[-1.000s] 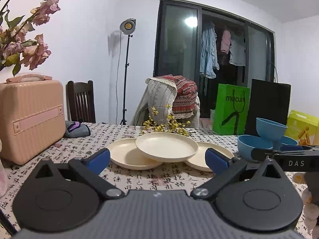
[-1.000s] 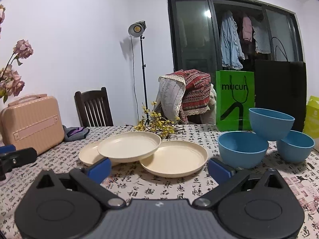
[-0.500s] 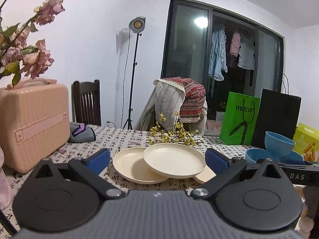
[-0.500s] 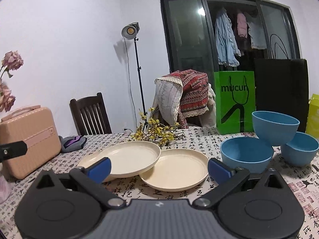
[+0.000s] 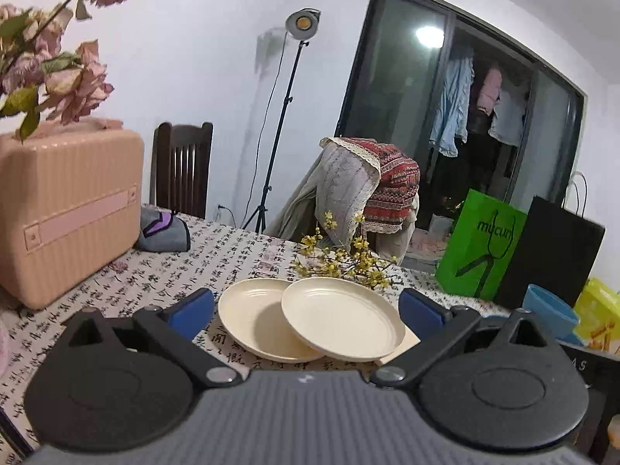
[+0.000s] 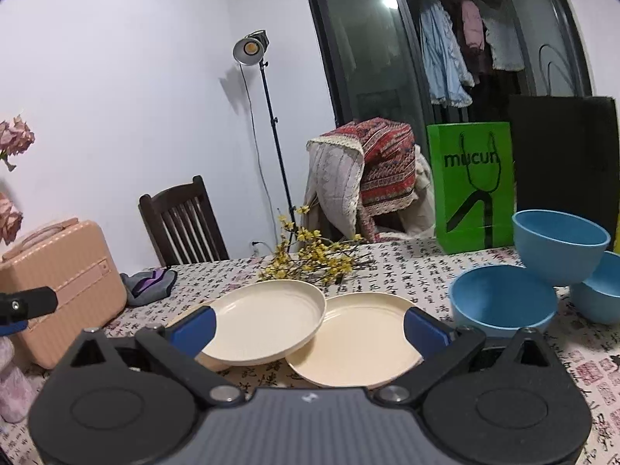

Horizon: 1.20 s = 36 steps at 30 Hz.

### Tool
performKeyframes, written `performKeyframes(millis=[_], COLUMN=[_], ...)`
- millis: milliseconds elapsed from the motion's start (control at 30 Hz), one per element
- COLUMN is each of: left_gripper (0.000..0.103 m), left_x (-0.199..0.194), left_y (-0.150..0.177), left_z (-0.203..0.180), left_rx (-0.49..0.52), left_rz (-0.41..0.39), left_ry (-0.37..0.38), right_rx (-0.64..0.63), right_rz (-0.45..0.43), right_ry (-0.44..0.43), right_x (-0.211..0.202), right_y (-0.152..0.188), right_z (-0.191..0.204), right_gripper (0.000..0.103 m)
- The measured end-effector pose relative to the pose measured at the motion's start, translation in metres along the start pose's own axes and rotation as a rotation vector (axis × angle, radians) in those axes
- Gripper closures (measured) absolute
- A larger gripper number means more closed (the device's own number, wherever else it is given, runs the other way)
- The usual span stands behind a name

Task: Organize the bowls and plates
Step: 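Move both tools toward the cream plates, fingers open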

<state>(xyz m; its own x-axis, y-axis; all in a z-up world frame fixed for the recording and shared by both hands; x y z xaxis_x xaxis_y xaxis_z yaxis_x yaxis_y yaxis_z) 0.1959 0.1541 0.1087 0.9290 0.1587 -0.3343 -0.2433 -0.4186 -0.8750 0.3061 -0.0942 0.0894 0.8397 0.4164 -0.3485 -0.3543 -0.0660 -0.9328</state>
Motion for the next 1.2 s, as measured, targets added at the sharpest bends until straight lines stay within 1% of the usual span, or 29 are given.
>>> performKeyframes(millis=[133, 233, 400, 533, 767, 867, 1033, 1200], left_gripper=[0.000, 0.000, 0.000, 0.000, 0.000, 0.000, 0.000, 0.000], left_x=[0.016, 0.030, 0.050, 0.061, 0.078, 0.089, 0.110, 0.135], left_y=[-0.008, -0.012, -0.014, -0.016, -0.023, -0.024, -0.024, -0.025], left_z=[0.002, 0.004, 0.004, 0.000, -0.011, -0.014, -0.012, -0.008], left_rx=[-0.016, -0.032, -0.047, -0.048, -0.051, -0.067, -0.113, -0.159], left_rz=[0.033, 0.081, 0.129, 0.138, 0.149, 0.162, 0.186, 0.220], left_ry=[-0.043, -0.051, -0.077, -0.082, -0.099, -0.099, -0.101, -0.109], right_rx=[-0.003, -0.015, -0.010, -0.027, -0.019, -0.006, 0.047, 0.082], right_rz=[0.024, 0.044, 0.068, 0.083, 0.099, 0.106, 0.122, 0.145], right_ry=[-0.001, 0.006, 0.005, 0.010, 0.009, 0.015, 0.001, 0.013], right_x=[0.014, 0.023, 0.038, 0.049, 0.071, 0.082, 0.101, 0.119], right_y=[-0.009, -0.012, -0.015, -0.017, -0.027, -0.029, -0.031, -0.029], right_z=[-0.002, -0.005, -0.012, -0.015, -0.016, -0.017, -0.023, -0.030], right_gripper=[0.000, 0.000, 0.000, 0.000, 0.000, 0.000, 0.000, 0.000])
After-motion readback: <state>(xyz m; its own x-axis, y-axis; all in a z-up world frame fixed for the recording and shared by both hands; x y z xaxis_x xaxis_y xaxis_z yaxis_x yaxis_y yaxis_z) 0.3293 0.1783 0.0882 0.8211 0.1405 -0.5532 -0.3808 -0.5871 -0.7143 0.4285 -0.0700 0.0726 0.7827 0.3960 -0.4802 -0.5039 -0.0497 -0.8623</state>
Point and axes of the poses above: each gripper's, at about its wrist camera, not at the fingertips, and x roughly the way its jaws point, z to its left, y to its underside, the point moved 5 cm from there along x, roughly the way its jaws point, and after that the axes turned 7 degrees about -x, right-handed, at the moved point
